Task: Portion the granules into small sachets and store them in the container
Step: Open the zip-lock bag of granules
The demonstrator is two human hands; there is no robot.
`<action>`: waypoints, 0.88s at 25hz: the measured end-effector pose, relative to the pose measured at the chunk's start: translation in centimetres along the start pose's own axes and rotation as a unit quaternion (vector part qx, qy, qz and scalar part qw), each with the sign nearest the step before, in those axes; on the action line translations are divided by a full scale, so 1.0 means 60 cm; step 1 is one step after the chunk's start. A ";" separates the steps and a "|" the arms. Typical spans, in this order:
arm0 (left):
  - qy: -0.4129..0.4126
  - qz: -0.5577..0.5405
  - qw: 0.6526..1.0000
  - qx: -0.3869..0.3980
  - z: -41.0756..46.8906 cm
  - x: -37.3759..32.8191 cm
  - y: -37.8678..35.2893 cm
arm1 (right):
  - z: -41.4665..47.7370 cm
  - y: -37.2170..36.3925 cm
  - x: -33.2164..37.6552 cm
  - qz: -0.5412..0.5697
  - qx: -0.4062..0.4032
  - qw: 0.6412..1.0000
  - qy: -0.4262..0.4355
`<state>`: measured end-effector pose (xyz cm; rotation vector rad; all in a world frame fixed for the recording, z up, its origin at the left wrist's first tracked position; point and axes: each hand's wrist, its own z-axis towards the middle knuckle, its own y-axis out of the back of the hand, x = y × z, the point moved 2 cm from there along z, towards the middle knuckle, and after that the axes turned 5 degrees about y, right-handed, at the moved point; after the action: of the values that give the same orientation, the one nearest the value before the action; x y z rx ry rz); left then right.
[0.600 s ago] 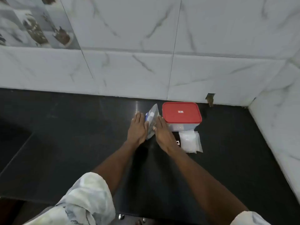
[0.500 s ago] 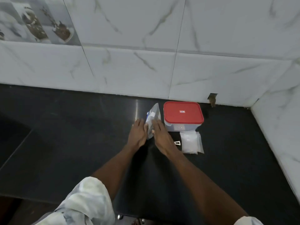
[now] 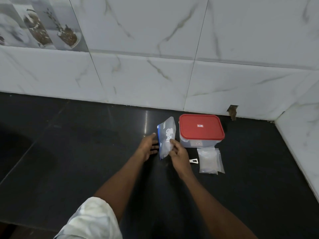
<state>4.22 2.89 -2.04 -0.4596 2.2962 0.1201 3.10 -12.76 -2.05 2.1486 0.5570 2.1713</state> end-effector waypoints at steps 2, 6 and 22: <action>0.025 0.033 0.999 0.006 0.001 -0.013 0.004 | -0.013 0.006 -0.003 0.090 0.004 0.995 -0.041; -0.055 0.022 0.998 -0.025 -0.003 -0.054 0.015 | -0.023 0.016 0.008 0.113 0.030 0.992 -0.043; -0.312 0.502 0.806 0.044 -0.173 -0.265 0.006 | 0.060 0.137 0.218 -0.063 -0.032 0.990 0.122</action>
<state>7.06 5.51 16.55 0.7932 1.6355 0.5825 7.90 -16.02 12.71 1.7762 0.6074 2.3625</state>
